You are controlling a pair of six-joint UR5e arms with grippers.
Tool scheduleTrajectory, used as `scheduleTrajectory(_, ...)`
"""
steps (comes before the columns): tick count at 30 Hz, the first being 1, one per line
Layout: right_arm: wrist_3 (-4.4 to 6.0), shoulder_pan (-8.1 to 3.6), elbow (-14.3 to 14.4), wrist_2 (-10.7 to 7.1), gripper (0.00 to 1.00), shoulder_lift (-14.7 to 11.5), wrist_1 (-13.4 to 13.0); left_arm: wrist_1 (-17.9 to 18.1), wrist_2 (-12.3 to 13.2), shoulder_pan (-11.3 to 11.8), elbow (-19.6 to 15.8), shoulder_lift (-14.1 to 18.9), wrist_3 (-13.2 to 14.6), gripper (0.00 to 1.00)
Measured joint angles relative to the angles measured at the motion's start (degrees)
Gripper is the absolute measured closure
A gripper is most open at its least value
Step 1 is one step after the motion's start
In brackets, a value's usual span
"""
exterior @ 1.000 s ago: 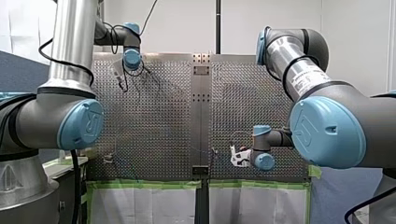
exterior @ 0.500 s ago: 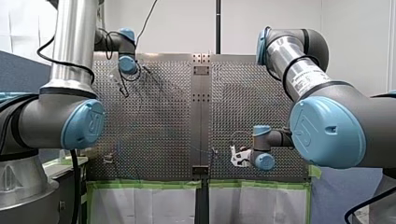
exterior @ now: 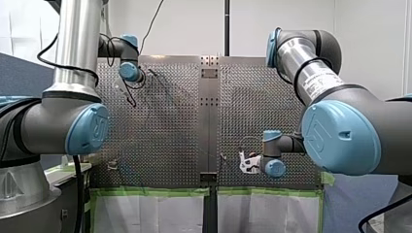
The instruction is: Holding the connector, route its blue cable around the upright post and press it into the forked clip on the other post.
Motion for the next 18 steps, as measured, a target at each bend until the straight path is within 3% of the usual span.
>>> scheduleTrajectory(8, 0.00, 0.02, 0.0, 0.00, 1.00, 0.0, 0.0, -0.2, 4.5, 0.8, -0.1, 0.0, -4.3, 0.00)
scheduleTrajectory(18, 0.00, 0.02, 0.0, 0.00, 1.00, 0.0, -0.1, -0.8, 8.4, 1.7, -2.3, 0.0, -5.2, 0.00)
